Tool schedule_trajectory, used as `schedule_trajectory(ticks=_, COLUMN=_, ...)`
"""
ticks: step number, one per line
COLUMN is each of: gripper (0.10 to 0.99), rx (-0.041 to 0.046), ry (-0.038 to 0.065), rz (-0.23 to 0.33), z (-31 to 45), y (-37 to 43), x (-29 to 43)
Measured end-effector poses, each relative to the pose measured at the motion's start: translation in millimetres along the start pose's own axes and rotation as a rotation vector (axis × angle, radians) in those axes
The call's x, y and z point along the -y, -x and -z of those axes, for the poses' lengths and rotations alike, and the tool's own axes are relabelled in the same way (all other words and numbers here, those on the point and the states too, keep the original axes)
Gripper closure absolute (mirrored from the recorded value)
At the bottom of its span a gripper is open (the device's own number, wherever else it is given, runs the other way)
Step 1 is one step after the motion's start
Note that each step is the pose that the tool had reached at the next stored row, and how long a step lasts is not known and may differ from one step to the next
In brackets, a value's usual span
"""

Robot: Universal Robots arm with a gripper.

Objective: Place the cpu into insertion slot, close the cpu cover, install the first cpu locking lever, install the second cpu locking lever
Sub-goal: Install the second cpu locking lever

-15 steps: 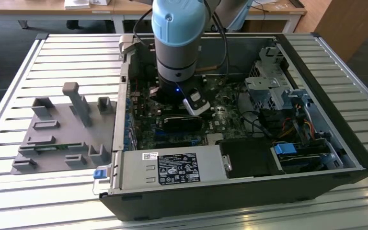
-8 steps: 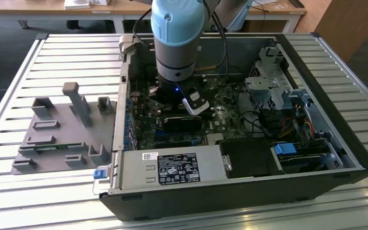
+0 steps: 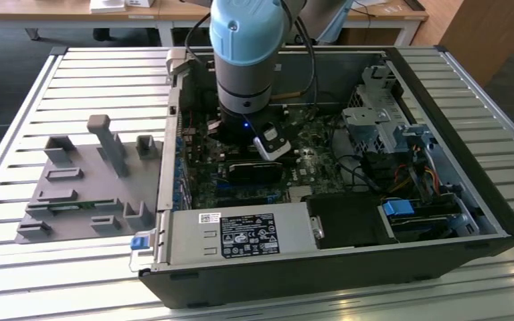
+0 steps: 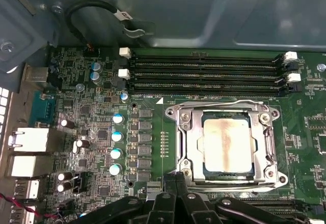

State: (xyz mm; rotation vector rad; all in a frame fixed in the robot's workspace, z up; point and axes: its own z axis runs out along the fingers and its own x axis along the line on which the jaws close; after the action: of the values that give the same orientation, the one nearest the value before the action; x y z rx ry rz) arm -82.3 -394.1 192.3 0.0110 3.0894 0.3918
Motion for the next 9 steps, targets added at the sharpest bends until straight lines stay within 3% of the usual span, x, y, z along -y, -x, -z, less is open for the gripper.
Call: schedule_trajectory(ticks=9, gripper=0.98, rx=-0.0001, ry=0.003, rz=0.0, z=-2.2, y=-2.7, x=-0.7)
